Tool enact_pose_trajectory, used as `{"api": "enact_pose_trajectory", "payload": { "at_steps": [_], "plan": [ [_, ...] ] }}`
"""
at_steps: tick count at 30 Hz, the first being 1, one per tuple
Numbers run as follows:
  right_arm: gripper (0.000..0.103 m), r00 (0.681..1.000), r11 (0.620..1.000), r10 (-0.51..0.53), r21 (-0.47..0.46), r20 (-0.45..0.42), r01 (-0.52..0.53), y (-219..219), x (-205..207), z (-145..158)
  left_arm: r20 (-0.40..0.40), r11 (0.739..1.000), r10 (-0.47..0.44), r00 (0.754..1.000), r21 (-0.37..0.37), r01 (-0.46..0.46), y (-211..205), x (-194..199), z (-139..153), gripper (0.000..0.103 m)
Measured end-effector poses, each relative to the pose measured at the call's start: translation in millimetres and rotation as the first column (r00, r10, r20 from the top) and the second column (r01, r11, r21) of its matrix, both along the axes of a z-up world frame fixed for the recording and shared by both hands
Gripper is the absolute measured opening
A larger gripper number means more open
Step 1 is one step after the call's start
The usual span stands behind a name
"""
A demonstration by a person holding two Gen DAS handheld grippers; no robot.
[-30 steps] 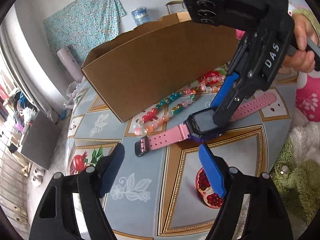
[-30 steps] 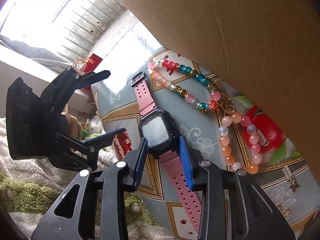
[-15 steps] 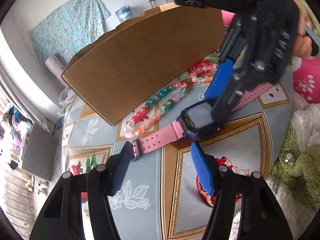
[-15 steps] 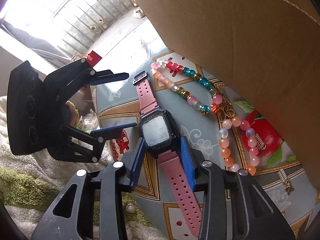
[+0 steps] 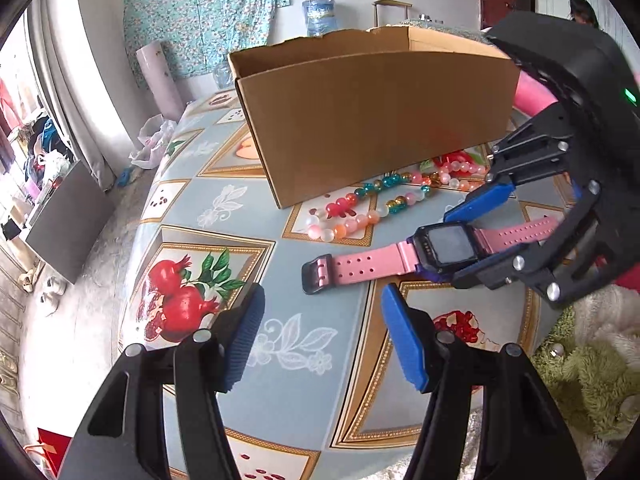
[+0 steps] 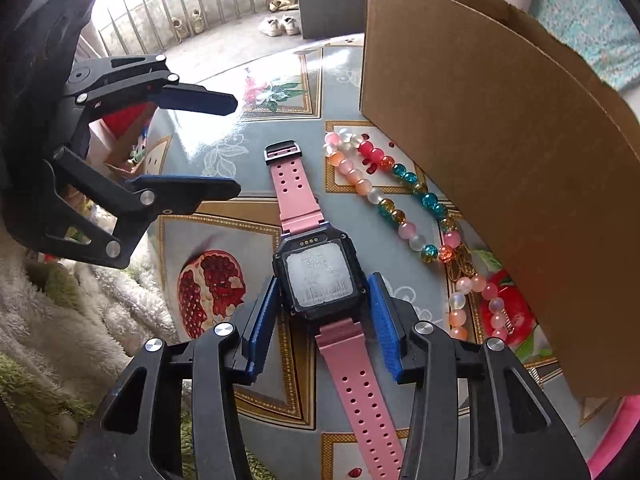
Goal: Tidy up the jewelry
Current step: 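Close the right gripper on the smartwatch strap beside the watch face, then lift the smartwatch with the right gripper and carry it over the box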
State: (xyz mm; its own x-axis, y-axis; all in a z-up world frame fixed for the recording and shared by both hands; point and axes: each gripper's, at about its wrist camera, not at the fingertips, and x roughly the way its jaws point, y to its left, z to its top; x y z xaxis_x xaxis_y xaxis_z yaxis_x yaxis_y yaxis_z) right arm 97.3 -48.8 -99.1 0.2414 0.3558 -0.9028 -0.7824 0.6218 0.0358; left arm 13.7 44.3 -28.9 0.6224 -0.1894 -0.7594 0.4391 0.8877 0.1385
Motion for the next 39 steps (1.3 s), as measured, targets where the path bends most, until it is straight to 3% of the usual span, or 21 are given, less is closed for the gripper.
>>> {"api": "enact_pose_trajectory", "payload": {
  "at_steps": [4, 8, 13, 15, 22, 28, 30, 36, 39],
  "plan": [
    [0.042, 0.989, 0.996, -0.013, 0.085, -0.147, 0.025, -18.0, 15.7, 3.3, 0.010, 0.997, -0.065, 0.998, 0.046, 0.065, -7.4, -11.9, -2.1, 0.059],
    [0.042, 0.958, 0.986, 0.012, 0.162, -0.287, 0.036, -35.7, 29.8, 2.3, 0.026, 0.984, -0.135, 0.991, 0.117, 0.131, -25.6, -26.5, -6.1, 0.059],
    [0.042, 0.932, 0.980, 0.051, 0.197, -0.360, 0.022, -52.4, 45.8, -0.1, 0.065, 0.935, -0.205, 0.977, 0.309, 0.176, -51.5, -33.0, -22.3, 0.059],
    [0.042, 0.929, 0.980, 0.073, 0.198, -0.363, 0.001, -55.6, 46.8, 0.7, 0.075, 0.921, -0.234, 0.969, 0.337, 0.196, -57.0, -34.7, -23.2, 0.059],
    [0.042, 0.919, 0.975, 0.138, 0.215, -0.370, -0.060, -61.7, 52.0, 2.7, 0.064, 0.904, -0.290, 0.955, 0.345, 0.251, -71.5, -21.9, -23.2, 0.058],
    [0.042, 0.907, 0.966, 0.180, 0.241, -0.381, -0.091, -70.8, 63.2, 5.9, 0.013, 0.900, -0.324, 0.946, 0.313, 0.304, -73.2, -17.5, -21.8, 0.033],
    [0.042, 0.904, 0.963, 0.191, 0.251, -0.382, -0.098, -74.3, 65.0, 7.1, -0.005, 0.900, -0.327, 0.945, 0.304, 0.313, -75.8, -13.9, -22.7, 0.017],
    [0.043, 0.920, 0.961, 0.172, 0.265, -0.352, -0.078, -87.7, 63.2, 9.2, -0.051, 0.929, -0.270, 0.961, 0.247, 0.274, -74.9, -5.1, -19.8, 0.010],
    [0.051, 0.936, 0.967, 0.123, 0.251, -0.329, -0.039, -94.9, 54.9, 13.5, -0.090, 0.951, -0.226, 0.970, 0.193, 0.240, -70.8, 3.1, -17.1, 0.010]
  ]
}}
